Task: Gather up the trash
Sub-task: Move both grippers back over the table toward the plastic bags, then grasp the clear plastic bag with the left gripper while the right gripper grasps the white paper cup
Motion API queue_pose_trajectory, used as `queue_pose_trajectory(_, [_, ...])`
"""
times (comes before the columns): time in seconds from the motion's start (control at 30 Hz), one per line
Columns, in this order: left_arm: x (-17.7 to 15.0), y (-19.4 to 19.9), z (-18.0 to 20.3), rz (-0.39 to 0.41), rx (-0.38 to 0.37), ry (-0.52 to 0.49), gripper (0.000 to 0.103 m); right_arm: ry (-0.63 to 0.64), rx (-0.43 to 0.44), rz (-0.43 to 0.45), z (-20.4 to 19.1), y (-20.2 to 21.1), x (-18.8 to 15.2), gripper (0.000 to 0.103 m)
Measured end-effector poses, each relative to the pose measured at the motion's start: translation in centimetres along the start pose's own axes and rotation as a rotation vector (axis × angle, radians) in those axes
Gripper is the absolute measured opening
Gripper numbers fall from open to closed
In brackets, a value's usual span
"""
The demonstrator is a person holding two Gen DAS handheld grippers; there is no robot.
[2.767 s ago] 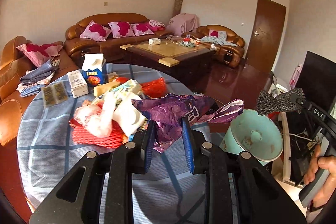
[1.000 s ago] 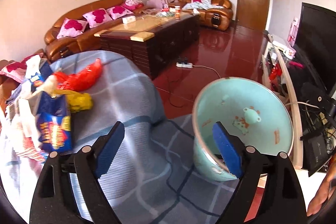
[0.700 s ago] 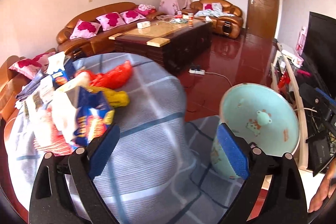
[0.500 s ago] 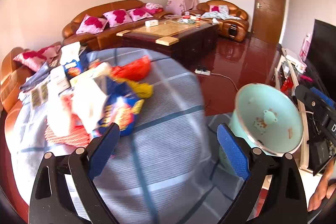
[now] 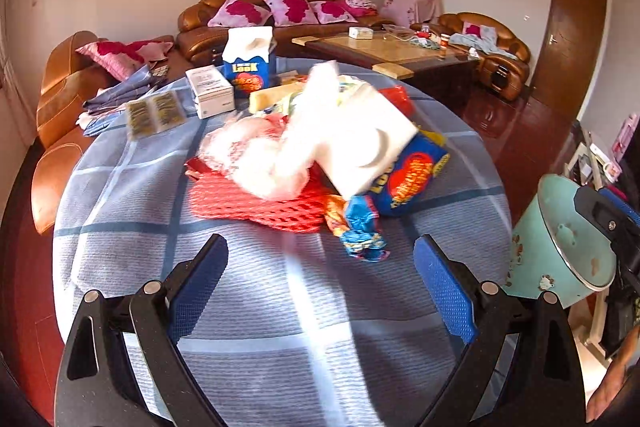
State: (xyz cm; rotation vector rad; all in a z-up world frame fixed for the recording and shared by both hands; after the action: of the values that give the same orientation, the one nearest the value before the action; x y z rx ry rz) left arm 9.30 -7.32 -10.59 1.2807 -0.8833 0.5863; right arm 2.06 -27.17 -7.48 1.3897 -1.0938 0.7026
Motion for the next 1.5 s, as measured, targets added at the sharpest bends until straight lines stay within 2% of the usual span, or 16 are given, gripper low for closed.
queue_pose_trajectory(0.17, [-0.2,-0.5,-3.8,-0.008,0.035,0.055,0.092,-0.016,0.056,-0.028,-3.5,-1.9,-0.6,0.055])
queue_pose_trajectory(0.33, [-0.7,-1.0,-6.4,-0.016,0.064,0.1,0.092,0.004,0.108,-0.046,-6.9,-3.5,-0.8,0.055])
queue_pose_trajectory(0.47, [0.2,-1.5,-7.7,0.004,0.079,0.117,0.092,0.019,0.136,-0.057,-8.8,-4.9,-0.6,0.055])
queue_pose_trajectory(0.7, [2.2,-3.1,-6.3,0.026,0.047,0.07,0.092,-0.011,0.147,-0.065,-9.3,-6.2,-0.2,0.055])
queue_pose_trajectory(0.87, [3.9,-4.5,-4.1,0.044,-0.009,0.065,0.094,-0.026,0.136,-0.076,-8.8,-6.6,0.1,0.055])
queue_pose_trajectory(1.03, [4.1,-5.9,-3.5,0.038,0.0,0.044,0.092,-0.038,0.144,-0.067,-8.8,-6.6,0.8,0.055])
queue_pose_trajectory(1.07, [4.0,-6.2,-3.8,0.031,0.002,0.05,0.085,-0.037,0.148,-0.065,-8.9,-6.6,0.9,0.055])
queue_pose_trajectory(1.1, [3.8,-6.4,-4.1,0.02,-0.005,0.06,0.072,-0.039,0.155,-0.065,-9.0,-6.7,1.1,0.055])
queue_pose_trajectory(1.2, [3.2,-6.6,-5.4,-0.008,-0.041,0.127,0.056,-0.06,0.18,-0.072,-9.4,-7.1,1.3,0.055])
queue_pose_trajectory(1.3, [3.1,-6.1,-6.4,0.004,-0.033,0.137,0.048,-0.085,0.207,-0.085,-10.1,-7.6,1.3,0.055])
queue_pose_trajectory(1.5, [3.3,-4.3,-8.4,0.031,-0.038,0.203,0.044,-0.14,0.263,-0.118,-11.7,-8.8,0.9,0.056])
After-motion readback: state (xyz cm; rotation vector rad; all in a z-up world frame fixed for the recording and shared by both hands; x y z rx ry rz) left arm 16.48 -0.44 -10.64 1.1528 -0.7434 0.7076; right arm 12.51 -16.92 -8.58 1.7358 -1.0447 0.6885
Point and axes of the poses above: each gripper's, at about its wrist camera, not at the fingertips, and y roughly against the way its jaws point, z to its right, x to its top, the point moved 8 cm from there along -y, roughly the way its jaws point, and after that the axes turned 8 degrees about z, right-handed, at the moved point
